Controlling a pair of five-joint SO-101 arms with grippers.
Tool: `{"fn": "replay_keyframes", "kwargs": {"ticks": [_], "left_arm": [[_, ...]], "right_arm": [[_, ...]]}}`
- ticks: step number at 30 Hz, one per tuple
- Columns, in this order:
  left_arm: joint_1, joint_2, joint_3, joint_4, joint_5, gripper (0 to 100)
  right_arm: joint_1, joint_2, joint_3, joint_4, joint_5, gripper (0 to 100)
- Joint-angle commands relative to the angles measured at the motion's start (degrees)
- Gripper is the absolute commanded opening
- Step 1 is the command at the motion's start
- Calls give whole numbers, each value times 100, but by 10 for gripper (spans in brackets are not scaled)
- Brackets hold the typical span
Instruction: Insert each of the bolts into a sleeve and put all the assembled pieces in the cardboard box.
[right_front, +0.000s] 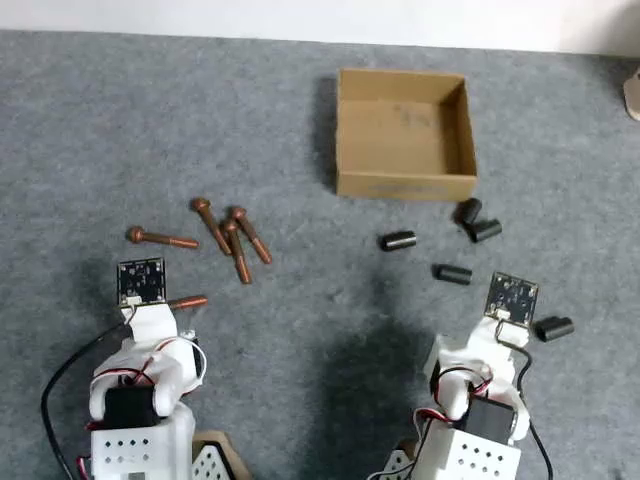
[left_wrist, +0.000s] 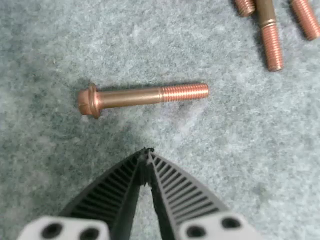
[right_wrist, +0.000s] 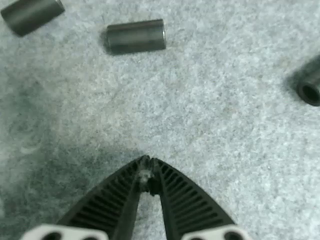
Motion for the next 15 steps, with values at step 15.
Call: {"fn": "replay_keyframes", "kwargs": {"ticks": [15], "left_arm": [[1622, 31, 119, 44, -9, 7]], "right_arm": [[-611, -84, 787, 22, -35, 5]]}}
